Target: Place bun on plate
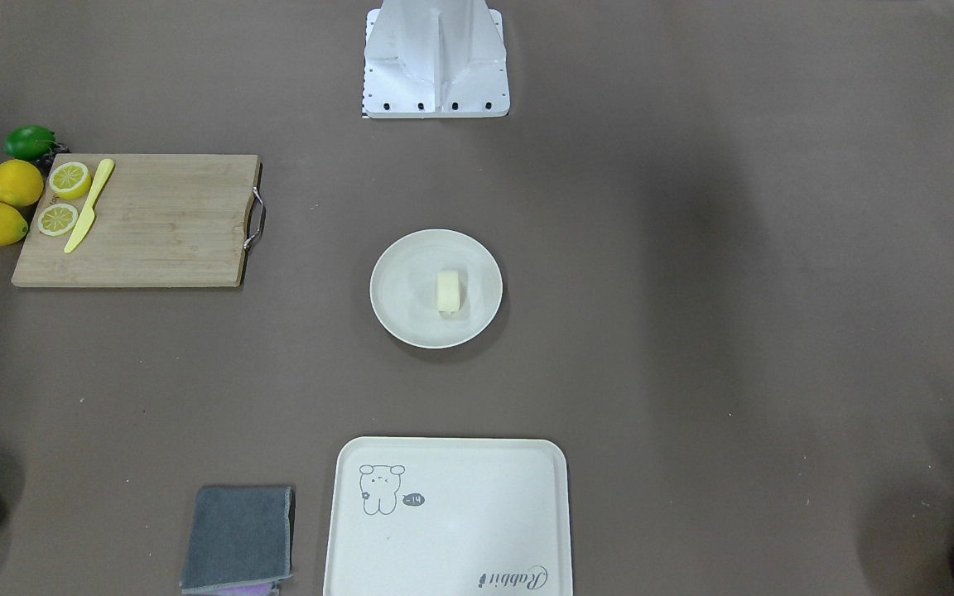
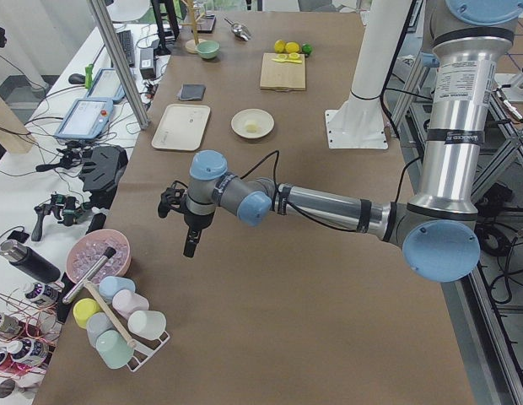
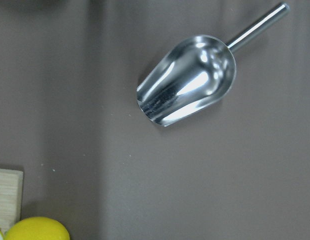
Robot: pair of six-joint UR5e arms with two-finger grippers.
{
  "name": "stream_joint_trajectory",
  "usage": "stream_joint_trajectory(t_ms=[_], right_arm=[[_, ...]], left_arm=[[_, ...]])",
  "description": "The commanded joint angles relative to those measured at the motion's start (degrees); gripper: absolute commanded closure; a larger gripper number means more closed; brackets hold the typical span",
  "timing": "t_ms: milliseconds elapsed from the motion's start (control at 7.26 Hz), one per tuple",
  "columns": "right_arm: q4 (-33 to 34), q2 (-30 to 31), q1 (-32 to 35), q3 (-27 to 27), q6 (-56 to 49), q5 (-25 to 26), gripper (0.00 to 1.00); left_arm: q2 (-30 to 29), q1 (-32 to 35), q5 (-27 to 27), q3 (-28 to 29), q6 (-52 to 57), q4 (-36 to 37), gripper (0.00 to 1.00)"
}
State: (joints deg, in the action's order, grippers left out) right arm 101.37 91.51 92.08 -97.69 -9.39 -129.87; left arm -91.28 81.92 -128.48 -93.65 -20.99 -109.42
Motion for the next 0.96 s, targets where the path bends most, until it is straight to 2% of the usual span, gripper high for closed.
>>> stream_joint_trajectory(t_ms=[0, 275, 826], right_arm=[[-5.72, 6.03, 2.14, 0.49, -1.07, -0.30, 0.00], [-5.83, 6.75, 2.84, 0.23, -0.72, -1.17, 0.00], [-5.31, 3.06, 2.84, 0.22, 1.83, -3.01, 0.00]], left_arm=[[0.76, 2.28, -4.04, 0.14, 2.95, 1.48, 0.02], [0.93, 5.00, -5.38, 0.05, 7.19, 4.48, 0.02], [0.84, 6.50, -4.16, -1.36, 9.65, 9.23, 0.02]])
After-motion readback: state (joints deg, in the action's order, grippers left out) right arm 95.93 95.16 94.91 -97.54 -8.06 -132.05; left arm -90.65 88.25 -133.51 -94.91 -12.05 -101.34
